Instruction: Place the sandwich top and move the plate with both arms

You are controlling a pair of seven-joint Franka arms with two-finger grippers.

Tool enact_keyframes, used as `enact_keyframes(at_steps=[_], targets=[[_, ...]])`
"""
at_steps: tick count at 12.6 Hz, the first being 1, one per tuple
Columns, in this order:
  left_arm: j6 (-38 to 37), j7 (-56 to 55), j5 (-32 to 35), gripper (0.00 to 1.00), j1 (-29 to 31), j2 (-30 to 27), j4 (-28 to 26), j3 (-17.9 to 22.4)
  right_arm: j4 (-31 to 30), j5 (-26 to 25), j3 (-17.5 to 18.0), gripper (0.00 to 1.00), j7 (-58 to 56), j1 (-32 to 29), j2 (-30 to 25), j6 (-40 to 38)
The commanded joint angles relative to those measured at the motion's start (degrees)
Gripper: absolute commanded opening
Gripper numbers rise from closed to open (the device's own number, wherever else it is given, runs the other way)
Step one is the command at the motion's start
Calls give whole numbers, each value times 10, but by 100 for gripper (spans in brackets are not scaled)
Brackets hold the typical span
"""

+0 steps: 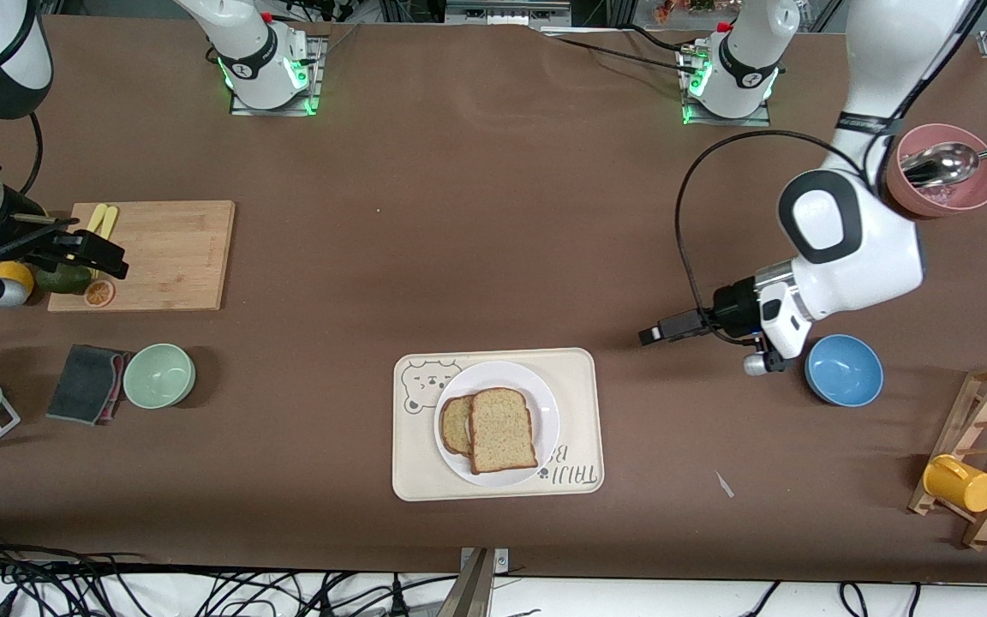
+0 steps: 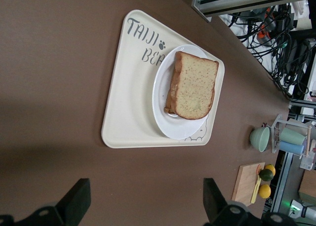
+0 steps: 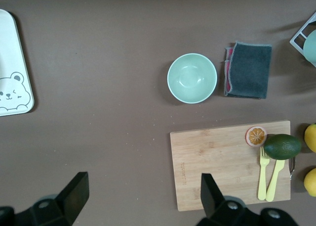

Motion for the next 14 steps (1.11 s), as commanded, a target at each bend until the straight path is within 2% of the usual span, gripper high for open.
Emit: enact_keyframes(at_steps=[1,7,8,11,13,14], targets=[[-23,-62,98,100,21,-40,-17,-7,8,-3,3,100,6,2,-6,-10],[-59,-211,404,100,46,-91,-16,-7,7,-5,2,100,5,1,-7,-10],[-71,-222,440,100,47,-96,-14,-7,8,-6,0,100,3,0,-8,-10],[-104,-223,459,100,69,-129,-9,-3,8,-8,1,100,6,1,-8,-10],[-179,-220,478,100,85,-136,38,-2,8,-8,-2,100,5,0,-8,-10],[-209,-221,521,100,85,-137,60,-3,8,-8,-2,100,6,0,-9,-10]])
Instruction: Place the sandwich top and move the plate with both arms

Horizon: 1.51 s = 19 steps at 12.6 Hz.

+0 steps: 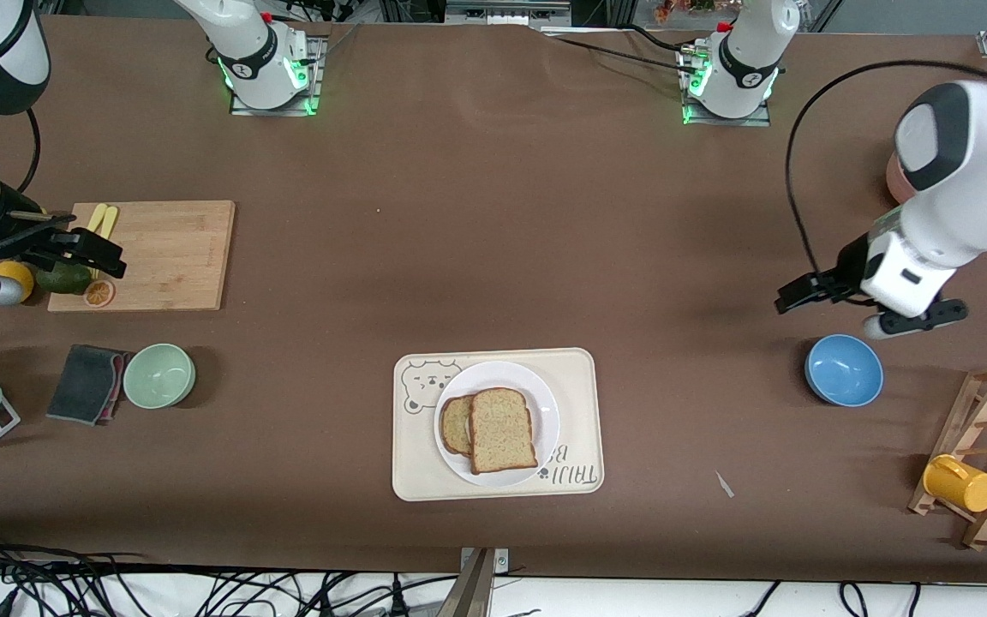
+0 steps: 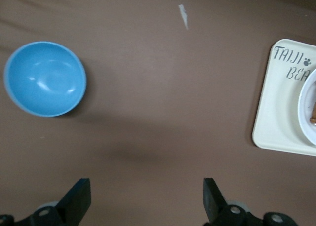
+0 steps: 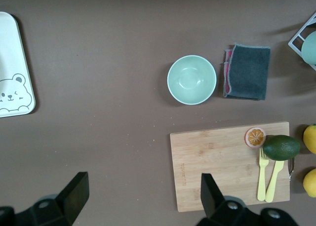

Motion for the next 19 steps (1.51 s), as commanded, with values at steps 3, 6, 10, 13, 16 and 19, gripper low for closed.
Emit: enact_keyframes(at_steps=[3,6,10,13,16,19], targets=[[-117,-11,84,100,7,-14,83,-4,5,-7,0,100,6,0,-6,-10],[-181,-4,84,100,11,-15,125,-3,5,-21,3,100,6,1,-7,-9],[-195,48,84,100,30,-23,132,-4,5,-32,2,100,3,0,-4,-8],[-196,43,78,100,31,-29,132,-5,5,-24,-2,100,-8,-3,-5,-10],[-200,49,76,100,30,-35,132,-6,5,-23,-2,100,-16,-3,-7,-11],[-201,45,75,100,30,-36,132,-8,5,-20,-2,100,-9,-3,-14,-21]])
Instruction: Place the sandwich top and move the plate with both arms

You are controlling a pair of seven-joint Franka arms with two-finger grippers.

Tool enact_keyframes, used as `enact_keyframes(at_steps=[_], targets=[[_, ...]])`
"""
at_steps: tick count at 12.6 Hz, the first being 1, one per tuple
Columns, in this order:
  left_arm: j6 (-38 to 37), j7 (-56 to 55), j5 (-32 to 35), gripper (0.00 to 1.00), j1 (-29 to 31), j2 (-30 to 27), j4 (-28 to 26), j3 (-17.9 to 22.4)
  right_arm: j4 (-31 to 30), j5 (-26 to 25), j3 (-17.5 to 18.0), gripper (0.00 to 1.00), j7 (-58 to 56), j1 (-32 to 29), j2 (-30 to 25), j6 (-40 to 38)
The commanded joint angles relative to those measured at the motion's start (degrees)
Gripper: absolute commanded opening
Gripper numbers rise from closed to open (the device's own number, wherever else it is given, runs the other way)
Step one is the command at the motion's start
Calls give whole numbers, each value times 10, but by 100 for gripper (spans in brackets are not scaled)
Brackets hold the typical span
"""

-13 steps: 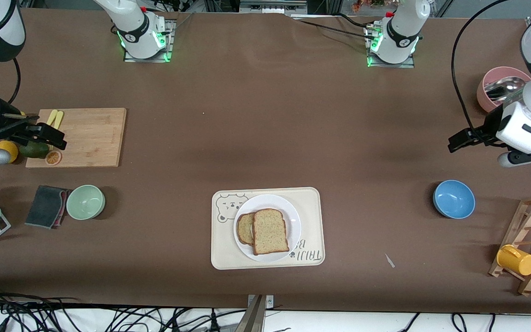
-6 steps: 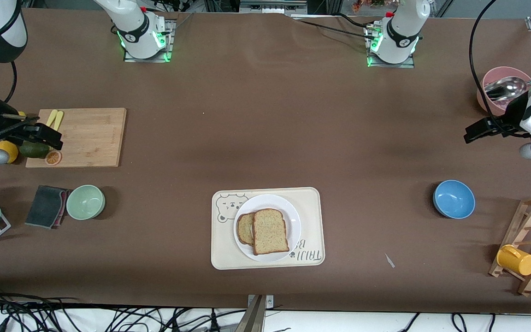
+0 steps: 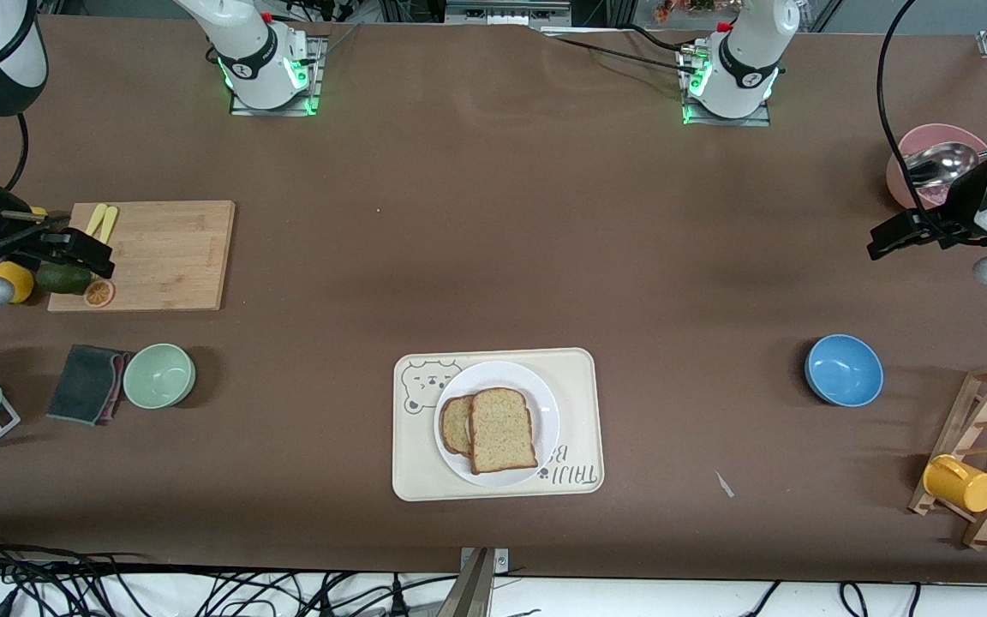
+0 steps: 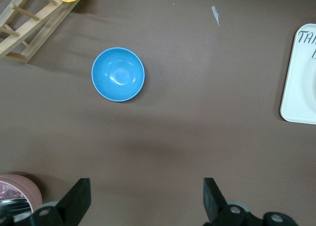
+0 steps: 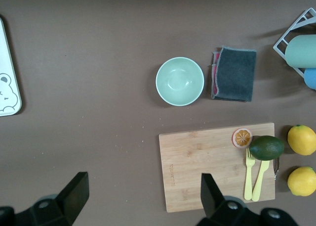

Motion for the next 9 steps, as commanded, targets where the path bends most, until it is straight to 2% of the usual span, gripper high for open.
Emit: enact_keyframes(at_steps=[1,3,9], targets=[[-11,7,11,100,3,-5,4,-8,3,22,-2,100,-6,-2,-12,-17],[-11,6,-8,100,4,-6,4,-6,3,41,-8,100,-7,-2,-12,-27],[-11,5,-8,100,3,-6,3,-5,4,41,1,100,-7,-2,-28,-58]])
